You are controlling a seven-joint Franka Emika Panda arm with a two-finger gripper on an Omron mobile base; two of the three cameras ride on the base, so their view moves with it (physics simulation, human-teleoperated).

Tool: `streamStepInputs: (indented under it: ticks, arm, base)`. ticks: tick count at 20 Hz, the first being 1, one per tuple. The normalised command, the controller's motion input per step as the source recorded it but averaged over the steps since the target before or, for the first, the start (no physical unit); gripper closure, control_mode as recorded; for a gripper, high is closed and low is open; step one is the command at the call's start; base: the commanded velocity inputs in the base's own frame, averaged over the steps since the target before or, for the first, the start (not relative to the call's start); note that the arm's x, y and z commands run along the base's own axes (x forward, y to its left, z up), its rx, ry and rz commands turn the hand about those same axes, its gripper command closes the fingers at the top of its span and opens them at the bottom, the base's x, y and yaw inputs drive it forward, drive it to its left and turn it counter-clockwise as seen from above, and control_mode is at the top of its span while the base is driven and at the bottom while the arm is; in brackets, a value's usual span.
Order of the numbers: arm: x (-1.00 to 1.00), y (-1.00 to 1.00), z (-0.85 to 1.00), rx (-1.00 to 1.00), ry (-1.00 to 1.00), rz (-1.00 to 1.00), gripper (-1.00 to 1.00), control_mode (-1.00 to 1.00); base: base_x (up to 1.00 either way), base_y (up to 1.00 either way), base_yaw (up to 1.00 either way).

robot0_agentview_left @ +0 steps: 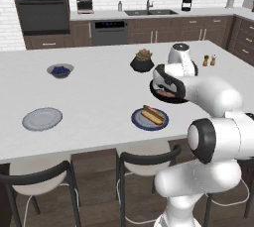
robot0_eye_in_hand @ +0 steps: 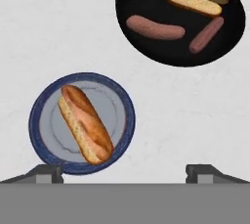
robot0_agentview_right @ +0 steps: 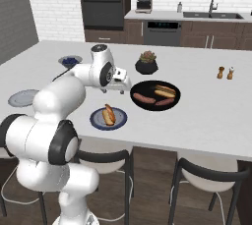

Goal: Place one bun and one sausage from the bowl on each plate.

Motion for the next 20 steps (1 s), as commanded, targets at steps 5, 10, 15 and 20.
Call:
streamStepInputs:
  ticks: [5,10,15,20]
  arm:
    - [0.47,-0.28,-0.46,0.0,0.21,-0.01,-1.0,-1.0]
    - [0.21,-0.28,-0.78,-0.06,0.03,0.0,-1.0,-1.0]
    - [0.0,-0.14,-0.12,-0.01,-0.01,-0.01,-1.0,-1.0]
    - [-0.12,0.0,0.07,0.0,0.0,-0.01,-1.0,-1.0]
  base:
    - [0.0,0.0,0.0]
    - [0.0,0.0,0.0]
    - [0.0,0.0,0.0]
    - [0.0,0.0,0.0]
